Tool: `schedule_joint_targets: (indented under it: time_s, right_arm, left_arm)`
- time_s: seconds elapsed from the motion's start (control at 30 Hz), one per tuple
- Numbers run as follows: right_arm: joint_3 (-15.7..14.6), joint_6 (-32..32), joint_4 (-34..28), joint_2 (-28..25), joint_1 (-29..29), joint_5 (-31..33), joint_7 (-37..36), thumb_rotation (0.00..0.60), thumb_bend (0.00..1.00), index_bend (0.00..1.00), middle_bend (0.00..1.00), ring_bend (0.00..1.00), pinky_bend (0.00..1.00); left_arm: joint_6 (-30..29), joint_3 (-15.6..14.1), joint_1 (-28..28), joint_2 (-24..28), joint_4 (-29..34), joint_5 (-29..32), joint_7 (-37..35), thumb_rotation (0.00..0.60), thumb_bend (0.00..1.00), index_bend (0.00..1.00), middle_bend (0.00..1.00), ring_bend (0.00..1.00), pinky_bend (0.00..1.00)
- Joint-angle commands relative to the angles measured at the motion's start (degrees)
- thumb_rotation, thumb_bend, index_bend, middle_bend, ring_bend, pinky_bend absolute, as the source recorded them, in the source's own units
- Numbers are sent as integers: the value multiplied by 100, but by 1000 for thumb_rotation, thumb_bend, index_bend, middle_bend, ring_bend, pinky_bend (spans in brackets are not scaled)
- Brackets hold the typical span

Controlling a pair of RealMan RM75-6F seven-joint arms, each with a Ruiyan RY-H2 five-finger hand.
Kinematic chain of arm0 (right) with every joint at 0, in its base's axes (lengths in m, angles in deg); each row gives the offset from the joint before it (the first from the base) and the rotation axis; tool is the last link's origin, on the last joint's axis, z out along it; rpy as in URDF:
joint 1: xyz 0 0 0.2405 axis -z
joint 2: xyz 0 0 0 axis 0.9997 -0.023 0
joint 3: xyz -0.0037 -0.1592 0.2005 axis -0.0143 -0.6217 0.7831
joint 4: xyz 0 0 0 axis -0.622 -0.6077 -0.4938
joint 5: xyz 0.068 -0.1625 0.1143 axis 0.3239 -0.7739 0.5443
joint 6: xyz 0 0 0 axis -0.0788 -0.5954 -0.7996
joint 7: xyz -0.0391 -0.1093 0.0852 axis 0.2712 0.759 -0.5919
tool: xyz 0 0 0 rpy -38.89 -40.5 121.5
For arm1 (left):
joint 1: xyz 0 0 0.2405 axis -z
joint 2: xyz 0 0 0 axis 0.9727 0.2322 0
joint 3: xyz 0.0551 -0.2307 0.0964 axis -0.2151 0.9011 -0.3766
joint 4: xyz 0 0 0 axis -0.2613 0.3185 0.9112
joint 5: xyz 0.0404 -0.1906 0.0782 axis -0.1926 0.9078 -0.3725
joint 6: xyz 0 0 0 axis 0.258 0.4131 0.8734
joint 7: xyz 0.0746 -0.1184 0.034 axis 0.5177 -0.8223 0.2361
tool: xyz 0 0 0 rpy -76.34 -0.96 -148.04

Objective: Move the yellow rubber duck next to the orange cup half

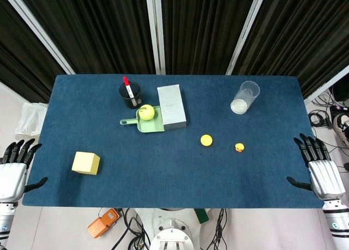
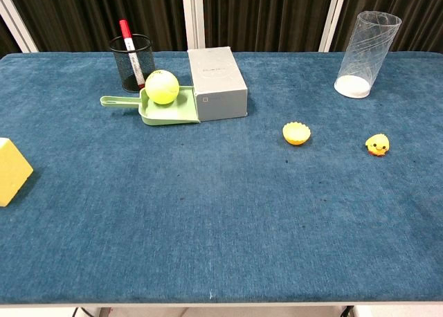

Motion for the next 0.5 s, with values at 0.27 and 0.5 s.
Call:
schedule_joint_targets:
  time_s: [0.27,0.5]
  right_arm:
    - [55,-297,-76,-11,-201,54,141,600,35,0,41,2,106]
    - [363,-1369,-131,-50,-893,540,205,600,35,0,41,6,140]
  left_arm:
    - [-18,2,-4,-8,-26,-14,-18,600,0,153,74,15,0]
    - [-66,27,-11,-33,-57,-24,-80,600,0,153,74,16,0]
